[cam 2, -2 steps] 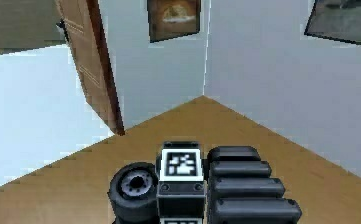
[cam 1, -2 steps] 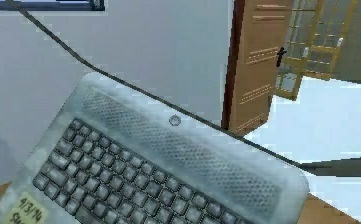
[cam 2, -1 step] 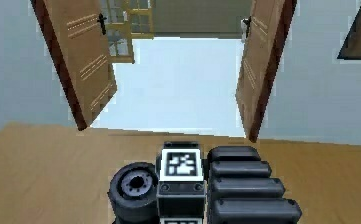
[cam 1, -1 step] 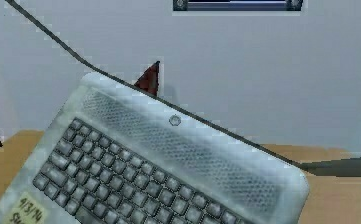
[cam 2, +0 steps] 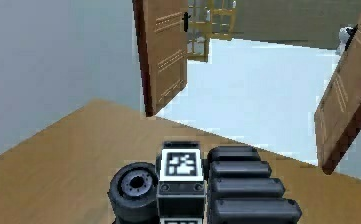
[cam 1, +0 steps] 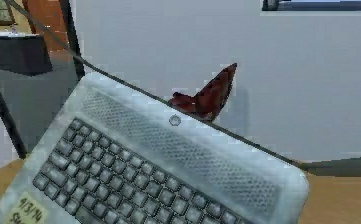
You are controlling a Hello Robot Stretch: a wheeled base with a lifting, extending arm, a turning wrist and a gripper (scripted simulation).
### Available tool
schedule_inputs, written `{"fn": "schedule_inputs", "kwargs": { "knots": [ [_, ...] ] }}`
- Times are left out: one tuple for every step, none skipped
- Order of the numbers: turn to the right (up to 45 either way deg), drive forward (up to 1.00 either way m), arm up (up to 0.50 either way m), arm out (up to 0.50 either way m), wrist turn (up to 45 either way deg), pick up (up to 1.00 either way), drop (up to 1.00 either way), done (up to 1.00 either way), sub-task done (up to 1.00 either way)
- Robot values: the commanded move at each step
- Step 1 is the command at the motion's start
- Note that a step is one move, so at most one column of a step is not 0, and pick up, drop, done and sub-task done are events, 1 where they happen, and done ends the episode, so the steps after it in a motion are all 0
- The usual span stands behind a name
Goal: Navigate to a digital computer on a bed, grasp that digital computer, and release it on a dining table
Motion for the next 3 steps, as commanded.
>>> {"fn": "schedule_inputs", "kwargs": {
  "knots": [
    [0.0,0.50,0.00,0.00,0.0,0.00,0.00,0.00,0.00],
    [-45.0,0.00,0.00,0.00,0.0,0.00,0.00,0.00,0.00],
    [-6.0,0.00,0.00,0.00,0.0,0.00,0.00,0.00,0.00]
  ]
}}
